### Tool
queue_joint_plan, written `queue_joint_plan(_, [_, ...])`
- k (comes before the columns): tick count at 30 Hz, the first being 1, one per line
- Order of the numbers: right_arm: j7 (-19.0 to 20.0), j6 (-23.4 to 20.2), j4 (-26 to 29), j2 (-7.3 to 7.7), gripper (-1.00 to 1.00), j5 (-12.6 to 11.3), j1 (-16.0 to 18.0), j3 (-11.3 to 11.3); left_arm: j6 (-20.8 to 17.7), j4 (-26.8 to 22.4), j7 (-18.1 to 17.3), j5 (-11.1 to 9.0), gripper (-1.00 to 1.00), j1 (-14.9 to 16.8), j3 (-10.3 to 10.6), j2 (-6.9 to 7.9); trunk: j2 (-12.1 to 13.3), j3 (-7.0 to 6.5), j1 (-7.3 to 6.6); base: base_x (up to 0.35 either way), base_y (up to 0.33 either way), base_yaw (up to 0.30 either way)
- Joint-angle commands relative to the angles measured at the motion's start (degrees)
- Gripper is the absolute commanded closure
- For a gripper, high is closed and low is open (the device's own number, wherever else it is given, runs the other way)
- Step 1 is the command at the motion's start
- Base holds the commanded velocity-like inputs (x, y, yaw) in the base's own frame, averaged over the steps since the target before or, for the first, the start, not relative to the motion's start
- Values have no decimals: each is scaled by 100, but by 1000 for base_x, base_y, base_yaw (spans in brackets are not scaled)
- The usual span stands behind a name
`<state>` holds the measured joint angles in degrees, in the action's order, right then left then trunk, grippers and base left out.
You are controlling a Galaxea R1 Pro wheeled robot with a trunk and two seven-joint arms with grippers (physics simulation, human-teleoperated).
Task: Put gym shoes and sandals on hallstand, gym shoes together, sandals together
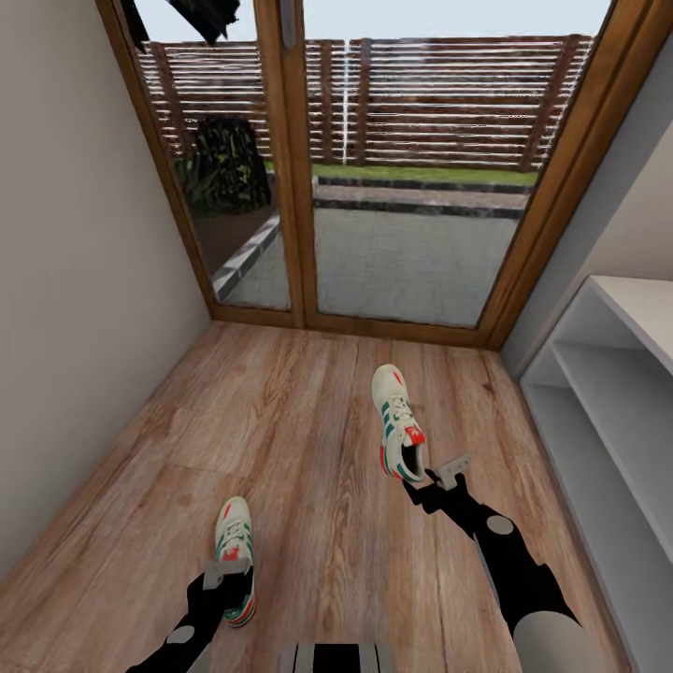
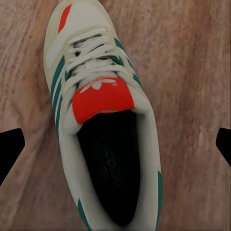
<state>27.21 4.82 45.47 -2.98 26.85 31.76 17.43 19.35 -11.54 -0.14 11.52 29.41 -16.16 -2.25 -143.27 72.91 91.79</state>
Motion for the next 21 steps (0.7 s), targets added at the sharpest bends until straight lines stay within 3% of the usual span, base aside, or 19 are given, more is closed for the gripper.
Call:
queue_joint_plan(1, [30, 38, 3, -9, 100, 48, 6, 41, 21, 2, -1, 60, -100, 3, -47, -3, -3, 36, 1, 0, 0, -67])
queue_joint_plan(21, [30, 37, 6, -17, 100, 48, 6, 41, 26, 3, -1, 61, -100, 3, -45, -3, -30, 661, 53, 0, 0, -74])
